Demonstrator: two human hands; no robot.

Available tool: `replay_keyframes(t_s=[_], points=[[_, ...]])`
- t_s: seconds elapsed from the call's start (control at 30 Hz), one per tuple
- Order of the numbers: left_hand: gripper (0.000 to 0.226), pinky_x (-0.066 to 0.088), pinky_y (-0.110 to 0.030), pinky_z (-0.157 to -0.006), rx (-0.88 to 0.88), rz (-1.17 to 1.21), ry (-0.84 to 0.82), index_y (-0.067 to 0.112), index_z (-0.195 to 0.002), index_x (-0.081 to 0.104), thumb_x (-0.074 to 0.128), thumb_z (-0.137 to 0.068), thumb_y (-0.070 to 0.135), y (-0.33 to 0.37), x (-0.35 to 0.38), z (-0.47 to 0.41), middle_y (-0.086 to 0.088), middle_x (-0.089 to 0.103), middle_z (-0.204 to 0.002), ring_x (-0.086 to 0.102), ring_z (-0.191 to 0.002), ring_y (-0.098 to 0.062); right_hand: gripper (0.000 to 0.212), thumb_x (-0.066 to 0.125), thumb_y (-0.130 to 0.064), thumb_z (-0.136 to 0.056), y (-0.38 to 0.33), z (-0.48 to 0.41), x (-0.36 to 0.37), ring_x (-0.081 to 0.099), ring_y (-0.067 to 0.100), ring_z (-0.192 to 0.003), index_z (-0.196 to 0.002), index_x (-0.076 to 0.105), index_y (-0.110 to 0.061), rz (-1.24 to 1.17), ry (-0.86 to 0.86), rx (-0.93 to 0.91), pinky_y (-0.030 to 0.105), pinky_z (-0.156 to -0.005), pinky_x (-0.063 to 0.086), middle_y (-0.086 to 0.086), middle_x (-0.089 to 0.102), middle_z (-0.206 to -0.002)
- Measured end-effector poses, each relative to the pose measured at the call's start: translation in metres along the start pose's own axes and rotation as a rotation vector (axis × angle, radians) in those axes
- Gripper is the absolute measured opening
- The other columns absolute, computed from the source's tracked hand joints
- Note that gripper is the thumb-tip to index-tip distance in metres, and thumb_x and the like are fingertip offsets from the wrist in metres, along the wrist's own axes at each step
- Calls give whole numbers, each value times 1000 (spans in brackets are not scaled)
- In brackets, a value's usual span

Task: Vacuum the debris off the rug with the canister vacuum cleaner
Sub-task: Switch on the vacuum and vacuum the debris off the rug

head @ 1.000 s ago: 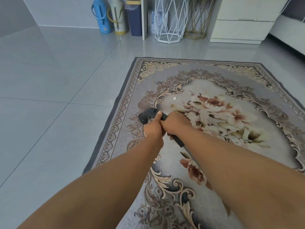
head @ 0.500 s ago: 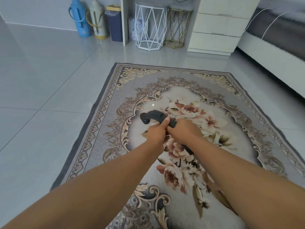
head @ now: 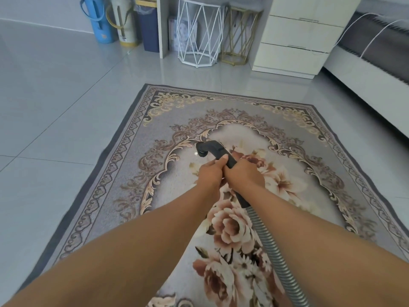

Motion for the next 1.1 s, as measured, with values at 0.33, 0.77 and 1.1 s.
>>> replay_keyframes(t_s=[0.33, 0.77, 1.1], points=[[17, 55, -40, -82, 53, 101, 154, 13, -81, 66, 67, -90, 27, 8, 20, -47, -10, 70, -89, 65, -80, -23, 43, 45, -49, -93, -16, -65, -1, 63, 17, -49, -91, 61, -10, -38, -209, -29, 25, -50, 47, 8, 68, -86], [47, 53, -33, -81, 52, 20, 149, 15, -133, 54, 55, -94, 41, -59, 61, -4, -7, 64, -122, 62, -109, -25, 44, 50, -47, -93, 59, -31, -20, 61, 20, -46, -81, 65, -7, -125, -341, -40, 27, -49, 52, 5, 67, -62], [45, 50, -43, -84, -28, -90, 137, 6, -122, 50, 55, -90, 37, -92, 81, 34, -12, 59, -101, 59, -94, -31, 45, 57, -52, -88, 100, 2, -47, 62, 19, -57, -95, 70, -10, -46, -433, -26, 27, -55, 51, 9, 72, -76]])
Point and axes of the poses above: each hand's wrist, its own z-axis away from the middle knuckle, its own x-axis out of the palm, y = z × x, the point moved 7 cm from there along -z, towards the middle knuckle
